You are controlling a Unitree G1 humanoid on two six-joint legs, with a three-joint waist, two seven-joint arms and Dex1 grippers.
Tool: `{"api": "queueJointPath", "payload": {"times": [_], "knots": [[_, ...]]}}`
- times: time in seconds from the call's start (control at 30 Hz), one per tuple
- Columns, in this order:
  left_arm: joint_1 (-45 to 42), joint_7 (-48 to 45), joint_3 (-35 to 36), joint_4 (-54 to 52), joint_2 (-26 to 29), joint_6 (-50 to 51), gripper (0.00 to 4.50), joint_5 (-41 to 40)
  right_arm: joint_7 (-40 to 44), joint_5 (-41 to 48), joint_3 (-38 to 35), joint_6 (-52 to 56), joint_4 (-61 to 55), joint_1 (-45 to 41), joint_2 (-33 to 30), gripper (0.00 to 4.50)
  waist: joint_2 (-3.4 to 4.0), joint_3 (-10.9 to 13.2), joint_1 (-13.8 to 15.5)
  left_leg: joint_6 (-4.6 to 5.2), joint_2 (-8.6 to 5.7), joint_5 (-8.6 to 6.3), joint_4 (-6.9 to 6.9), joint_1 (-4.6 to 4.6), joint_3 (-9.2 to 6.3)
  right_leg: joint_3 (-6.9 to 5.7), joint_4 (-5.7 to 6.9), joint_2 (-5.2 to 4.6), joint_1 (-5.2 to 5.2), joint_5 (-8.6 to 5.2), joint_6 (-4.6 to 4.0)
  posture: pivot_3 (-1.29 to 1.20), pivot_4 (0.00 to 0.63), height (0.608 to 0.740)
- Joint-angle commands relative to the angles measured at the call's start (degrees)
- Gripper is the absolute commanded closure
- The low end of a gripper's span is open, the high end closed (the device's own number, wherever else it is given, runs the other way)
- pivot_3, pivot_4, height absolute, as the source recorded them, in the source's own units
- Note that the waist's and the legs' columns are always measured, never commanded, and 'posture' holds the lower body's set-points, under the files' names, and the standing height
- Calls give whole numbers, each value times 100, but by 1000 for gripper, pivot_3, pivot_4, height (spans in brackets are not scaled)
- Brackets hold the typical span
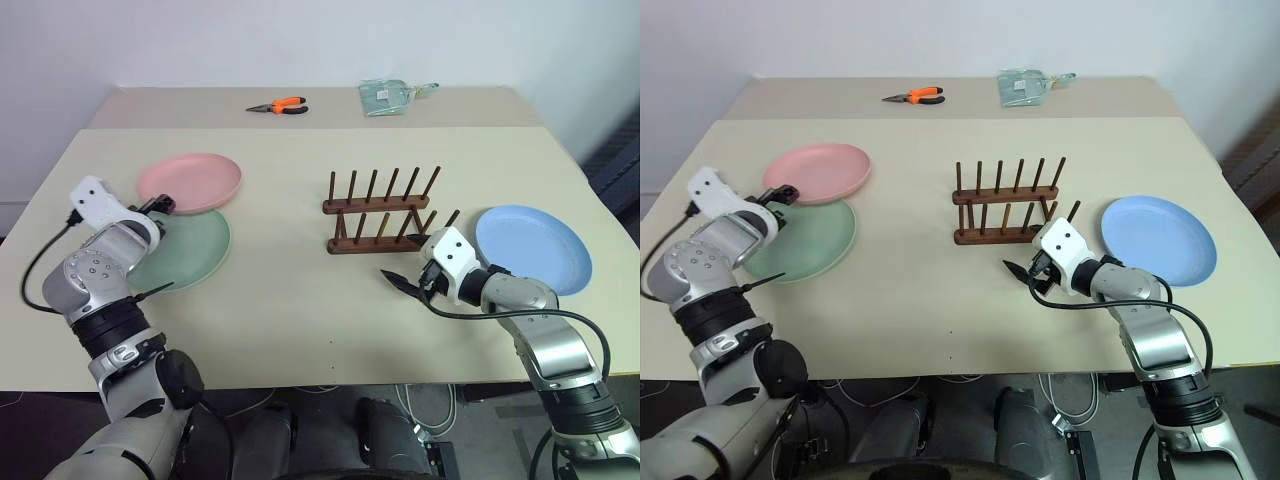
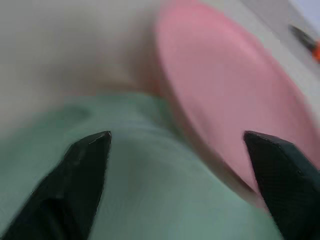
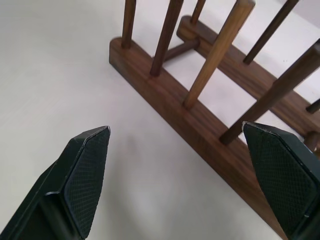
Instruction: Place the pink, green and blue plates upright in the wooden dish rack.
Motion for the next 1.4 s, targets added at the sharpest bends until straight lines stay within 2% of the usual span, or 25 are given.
{"api": "queueJointPath", "payload": {"times": [0.03, 0.17, 0.2, 0.37, 0.53, 0.67, 0.8, 0.9, 1.0, 1.07, 1.13, 1.17, 1.33, 1.4], "knots": [[-170, 81, 186, 142, 16, -246, 2342, -255, -19, 149, -310, -143, -261, -23, -18, 147, 0, 0, -12, 0, 0, 0, -1, 1, 0, 0, -1, 0, 0, 0, 0, 0, 150, 740], [-251, -191, 11, 213, -6, -521, 4315, -501, 107, 334, -565, 34, -566, -144, -238, 0, -1, 1, -14, -1, 1, 0, -4, -2, 3, 1, -2, 0, -4, 1, -2, 0, 150, 740], [-260, -329, -92, 156, -12, -563, 4440, -572, 145, 341, -611, 47, -685, -233, -323, 0, -1, 1, -7, -1, 1, 0, -3, -2, 3, 2, -2, 0, -4, 1, -2, 0, 150, 740], [-216, -1207, -1131, -888, -167, -673, 4440, -862, 332, 428, -399, 160, -1310, -1137, -532, 0, -9, 10, -3, -3, 2, 1, 0, -8, 6, 1, -4, 0, -5, 3, -4, 0, 150, 740], [-310, -1303, -2185, -1762, -532, -285, 4440, -1090, 219, -843, 643, -489, -894, -2112, -565, 0, -11, 10, 6, -3, 1, 0, -1, -10, 4, 0, -15, -1, -1, 4, -6, 0, 150, 740], [-578, -886, -2343, -1964, -1025, 93, 4440, -1457, -89, -2333, 1461, -1665, 65, -2678, -668, 0, -13, 11, -3, -3, -1, 1, 0, -11, 10, 3, -15, -1, -5, 4, -5, 0, 150, 740], [-641, -717, -2431, -2092, -1147, 281, 4440, -1665, -403, -3078, 1659, -2359, 673, -2735, -742, 0, -13, 11, -19, -3, 0, 1, -4, -9, 9, 3, -14, -1, -6, 6, -8, 0, 150, 740], [-584, -622, -2446, -2141, -1123, 412, 4500, -1775, -503, -3389, 1634, -2606, 874, -2688, -782, 857, -13, 13, -29, -7, 0, 4, -4, -10, 14, 8, -14, 0, -11, 11, -16, 0, 150, 740], [-499, -630, -2519, -2098, -976, 403, 4500, -1631, -578, -3521, 1501, -2617, 882, -2621, -749, 2188, -13, 13, -25, -10, 0, 6, -3, -10, 14, 8, -14, 0, -10, 11, -17, 0, 150, 740], [-478, -700, -2424, -2086, -1009, 309, 4500, -1785, -652, -3625, 1440, -2624, 882, -2587, -752, 3248, -13, 13, -18, -5, 0, 3, -3, -10, 13, 8, -13, 0, -10, 11, -17, 0, 150, 740], [-487, -687, -2289, -2077, -1106, 257, 3847, -1983, -733, -3720, 1388, -2635, 876, -2569, -745, 4255, -13, 13, -5, -5, 0, 3, -3, -10, 13, 8, -14, 0, -10, 13, -19, 0, 150, 740], [-504, -660, -2239, -2075, -1140, 224, 3466, -2048, -809, -3792, 1353, -2652, 865, -2572, -741, 4500, -13, 13, 3, -6, 0, 3, -3, -11, 13, 8, -14, 0, -10, 14, -22, 0, 150, 740], [-683, -399, -1830, -1962, -1187, -242, 1018, -2283, -979, -3807, 1080, -2712, 664, -2540, -767, 4500, -16, 17, 8, -6, -1, 4, -1, -14, 11, 8, -15, 0, -10, 15, -24, 0, 150, 740], [-585, -582, -1987, -1968, -841, -490, 1018, -1945, -903, -3405, 764, -2659, 486, -2403, -727, 4500, -16, 17, -2, -7, 0, 4, -3, -13, 11, 8, -15, 0, -10, 16, -24, 0, 150, 740]]}}
